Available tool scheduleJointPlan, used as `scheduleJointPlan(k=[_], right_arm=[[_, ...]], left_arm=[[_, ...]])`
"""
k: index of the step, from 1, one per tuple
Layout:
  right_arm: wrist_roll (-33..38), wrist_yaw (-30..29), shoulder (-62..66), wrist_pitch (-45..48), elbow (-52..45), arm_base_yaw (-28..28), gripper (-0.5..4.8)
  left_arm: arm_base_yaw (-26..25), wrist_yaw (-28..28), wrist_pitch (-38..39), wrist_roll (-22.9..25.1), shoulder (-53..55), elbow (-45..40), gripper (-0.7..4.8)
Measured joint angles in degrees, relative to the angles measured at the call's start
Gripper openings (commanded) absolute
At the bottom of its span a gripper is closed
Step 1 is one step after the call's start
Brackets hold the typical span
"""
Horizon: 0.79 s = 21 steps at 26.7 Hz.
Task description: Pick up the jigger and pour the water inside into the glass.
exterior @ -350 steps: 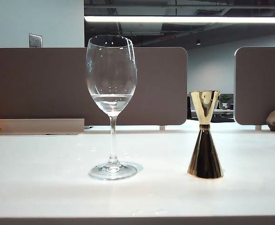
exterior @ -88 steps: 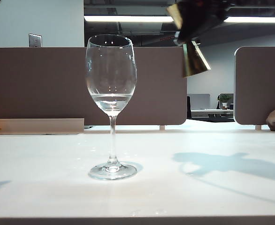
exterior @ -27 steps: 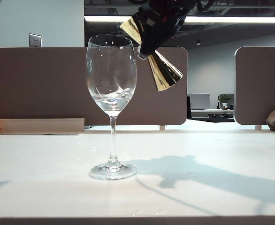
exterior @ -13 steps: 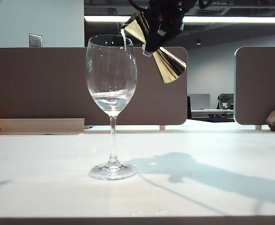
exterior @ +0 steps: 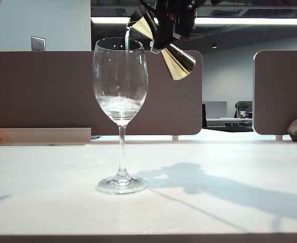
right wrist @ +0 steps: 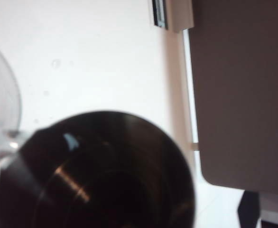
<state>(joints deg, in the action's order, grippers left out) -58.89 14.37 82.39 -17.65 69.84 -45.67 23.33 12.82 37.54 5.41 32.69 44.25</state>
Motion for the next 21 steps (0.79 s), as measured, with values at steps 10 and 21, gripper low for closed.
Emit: scheduleJointPlan(k=[10, 21], right_arm=[[-8.41, 0.24, 0.02, 3.76, 0.28, -0.57, 0.16], [-20.33, 1.03, 0.02, 4.72, 1.14, -0.57, 0.08]], left_arm=[[0.00, 0.00, 0.00, 0.00, 0.00, 0.00, -0.05], [0.00, 0.00, 0.00, 0.00, 0.02, 0.00, -0.05]])
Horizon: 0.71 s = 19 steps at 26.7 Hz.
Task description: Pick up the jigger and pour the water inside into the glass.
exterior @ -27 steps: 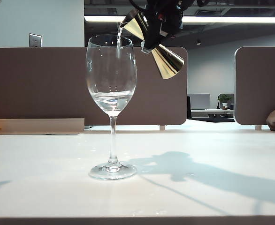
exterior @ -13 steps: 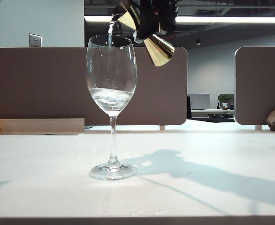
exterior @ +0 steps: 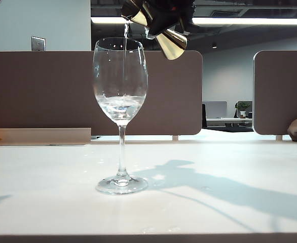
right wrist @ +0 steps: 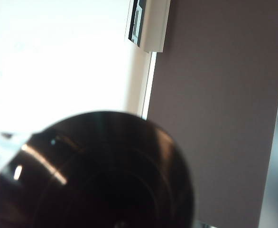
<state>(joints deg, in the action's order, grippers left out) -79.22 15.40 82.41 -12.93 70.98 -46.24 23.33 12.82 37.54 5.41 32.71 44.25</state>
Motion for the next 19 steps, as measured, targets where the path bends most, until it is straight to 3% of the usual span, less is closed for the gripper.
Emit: scheduleJointPlan(k=[6, 19], right_arm=[[-7.28, 0.00, 0.00, 0.00, 0.07, 0.00, 0.08], [-14.69, 0.00, 0.00, 2.73, 0.17, 0.02, 0.08]], left_arm=[[0.00, 0.00, 0.00, 0.00, 0.02, 0.00, -0.05], [0.00, 0.00, 0.00, 0.00, 0.07, 0.00, -0.05]])
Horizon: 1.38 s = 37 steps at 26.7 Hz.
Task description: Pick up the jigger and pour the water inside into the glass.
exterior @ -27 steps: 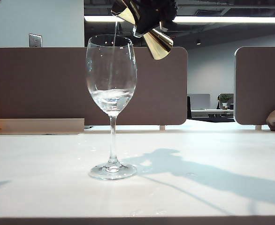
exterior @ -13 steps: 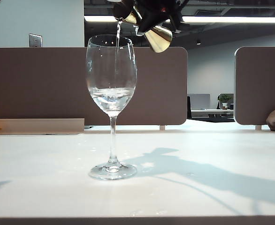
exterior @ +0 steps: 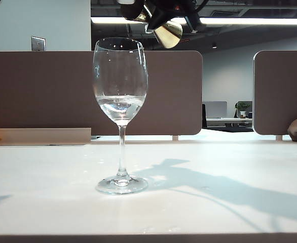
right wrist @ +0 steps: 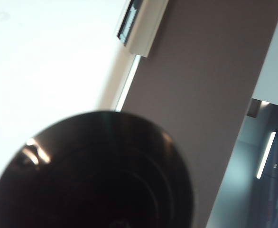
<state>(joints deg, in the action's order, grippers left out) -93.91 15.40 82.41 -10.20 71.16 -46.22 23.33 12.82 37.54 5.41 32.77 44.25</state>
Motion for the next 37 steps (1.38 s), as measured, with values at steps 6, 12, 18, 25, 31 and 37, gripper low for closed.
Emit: scheduleJointPlan(k=[6, 12, 18, 25, 31, 37], right_arm=[[1.68, -0.02, 0.00, 0.13, 0.00, -0.02, 0.08], [31.98, 0.26, -0.52, 1.88, 0.00, 0.59, -0.02], [63.80, -1.20, -4.31, -0.68, 0.00, 7.50, -0.01], [74.84, -10.29, -12.39, 1.64, -10.29, 12.74, -0.01], [79.73, -13.35, -22.40, 11.41, -26.47, 14.84, -0.01], [84.21, -15.43, -25.55, 21.20, -36.79, 14.82, -0.01]], left_arm=[[0.00, -0.02, 0.00, 0.00, 0.00, 0.00, -0.05], [0.00, 0.00, 0.00, 0.00, 0.00, 0.00, -0.05], [0.00, 0.00, 0.00, 0.00, -0.02, 0.00, -0.05], [0.00, 0.00, 0.00, 0.00, -0.07, 0.00, -0.05], [-0.02, 0.00, 0.00, 0.00, -0.09, 0.00, -0.05], [0.00, 0.00, 0.00, 0.02, -0.09, 0.00, -0.05]])
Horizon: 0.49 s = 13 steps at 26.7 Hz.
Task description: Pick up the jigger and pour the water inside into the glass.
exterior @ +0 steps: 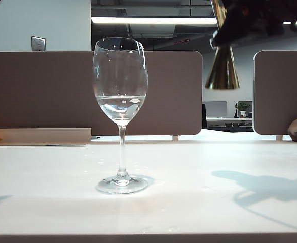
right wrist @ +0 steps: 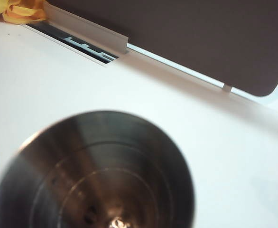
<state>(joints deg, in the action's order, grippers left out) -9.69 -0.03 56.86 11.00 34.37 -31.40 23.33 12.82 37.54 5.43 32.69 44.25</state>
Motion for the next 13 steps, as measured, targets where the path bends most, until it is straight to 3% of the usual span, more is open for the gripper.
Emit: scheduleJointPlan(k=[13], right_arm=[[2.71, -2.40, -1.25, 8.52, -10.51, 0.90, -0.01]], left_arm=[[0.00, 0.00, 0.00, -0.02, 0.00, 0.00, -0.05]])
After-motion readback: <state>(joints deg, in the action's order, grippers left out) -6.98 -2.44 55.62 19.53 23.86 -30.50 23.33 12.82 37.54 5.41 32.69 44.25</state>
